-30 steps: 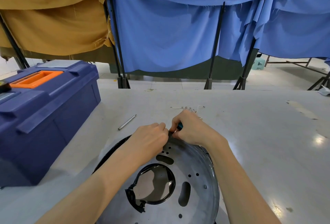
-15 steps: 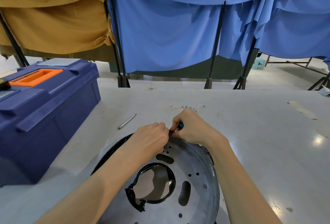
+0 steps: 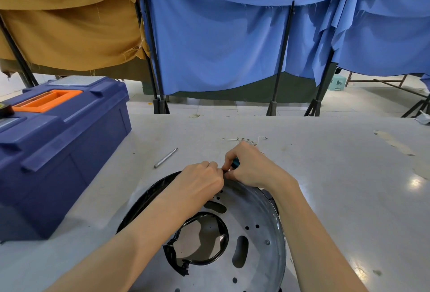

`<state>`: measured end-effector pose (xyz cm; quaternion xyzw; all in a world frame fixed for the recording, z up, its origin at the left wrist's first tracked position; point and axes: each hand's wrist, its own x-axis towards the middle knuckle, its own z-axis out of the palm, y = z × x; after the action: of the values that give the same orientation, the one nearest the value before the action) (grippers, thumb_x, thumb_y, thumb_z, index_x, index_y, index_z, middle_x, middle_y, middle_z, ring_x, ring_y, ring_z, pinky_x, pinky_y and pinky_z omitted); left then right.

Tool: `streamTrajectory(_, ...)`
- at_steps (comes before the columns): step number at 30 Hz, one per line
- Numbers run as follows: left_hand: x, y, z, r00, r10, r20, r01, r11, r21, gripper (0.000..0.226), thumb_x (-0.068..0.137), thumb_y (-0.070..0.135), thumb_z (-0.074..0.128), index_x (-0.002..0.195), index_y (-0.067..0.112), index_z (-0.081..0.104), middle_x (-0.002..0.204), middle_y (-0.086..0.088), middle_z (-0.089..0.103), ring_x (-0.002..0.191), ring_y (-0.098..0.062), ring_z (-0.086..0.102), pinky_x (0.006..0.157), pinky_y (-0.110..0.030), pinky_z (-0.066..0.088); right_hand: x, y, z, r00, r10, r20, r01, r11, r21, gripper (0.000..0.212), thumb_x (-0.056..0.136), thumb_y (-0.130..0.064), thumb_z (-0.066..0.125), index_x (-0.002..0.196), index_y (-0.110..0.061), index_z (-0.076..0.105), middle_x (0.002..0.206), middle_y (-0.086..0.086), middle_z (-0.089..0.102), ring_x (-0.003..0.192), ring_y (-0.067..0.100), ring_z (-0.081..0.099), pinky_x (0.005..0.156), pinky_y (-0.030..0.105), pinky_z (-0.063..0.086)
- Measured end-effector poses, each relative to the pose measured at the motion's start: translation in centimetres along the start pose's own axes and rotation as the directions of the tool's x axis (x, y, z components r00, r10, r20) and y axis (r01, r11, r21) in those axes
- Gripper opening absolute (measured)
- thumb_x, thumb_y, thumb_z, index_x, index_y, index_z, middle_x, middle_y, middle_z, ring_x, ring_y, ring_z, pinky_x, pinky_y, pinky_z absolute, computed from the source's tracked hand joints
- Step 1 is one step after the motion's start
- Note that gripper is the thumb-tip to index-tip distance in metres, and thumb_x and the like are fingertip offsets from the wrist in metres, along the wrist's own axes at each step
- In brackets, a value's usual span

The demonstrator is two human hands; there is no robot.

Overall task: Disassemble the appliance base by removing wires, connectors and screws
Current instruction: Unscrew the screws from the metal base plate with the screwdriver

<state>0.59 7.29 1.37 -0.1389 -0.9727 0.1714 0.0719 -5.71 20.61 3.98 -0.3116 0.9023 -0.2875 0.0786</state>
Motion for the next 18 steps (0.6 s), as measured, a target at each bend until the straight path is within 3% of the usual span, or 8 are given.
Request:
streamTrajectory(6,-0.01,0.06,0.42,0.999,-0.028,-0.036,0.026,0.999,-0.047,0.022,0.094,0.005,0.045,0.115,0.007,0.050,0.106,-0.010,0.052,0.093,-0.022,0.051,0.064,-0.027,0.031,0.03,0.02,-0.04,1.000,0.002,-0.003,-0.002,1.000,-0.006,0.020,0.081,-0.003,0.067,0.072,-0.021,0.066,0.072,-0.001,0.058,0.065,0.008,0.049,0.057,0.019,0.039)
streamTrajectory(11,-0.15,-0.05,0.54,0.999,-0.015,-0.042,0.013,0.999,-0.048,0.018,0.094,0.007,0.047,0.111,0.007,0.053,0.090,-0.006,0.039,0.077,-0.019,0.033,0.061,-0.028,0.031,-0.01,0.05,-0.04,1.000,-0.009,-0.005,0.009,1.000,-0.005,0.014,0.081,-0.005,0.069,0.076,-0.018,0.071,0.072,0.001,0.059,0.064,0.010,0.049,0.056,0.019,0.041)
streamTrajectory(15,-0.07,0.13,0.29,1.000,-0.027,-0.001,0.027,0.999,-0.038,0.018,0.096,0.007,0.045,0.111,0.008,0.054,0.102,-0.009,0.048,0.081,-0.019,0.036,0.064,-0.027,0.031,-0.04,0.06,-0.08,1.000,-0.006,-0.003,0.006,1.000,-0.005,0.010,0.081,-0.005,0.070,0.081,-0.014,0.074,0.076,0.003,0.062,0.065,0.009,0.049,0.058,0.020,0.043)
streamTrajectory(18,-0.08,0.48,-0.33,0.997,-0.045,0.058,0.045,0.999,0.001,0.024,0.095,0.002,0.043,0.118,0.008,0.051,0.113,-0.010,0.050,0.098,-0.024,0.050,0.068,-0.028,0.030,-0.06,0.00,-0.10,1.000,-0.004,-0.005,0.004,1.000,-0.003,0.011,0.081,-0.004,0.069,0.080,-0.014,0.074,0.078,0.008,0.065,0.066,0.013,0.050,0.061,0.022,0.044)
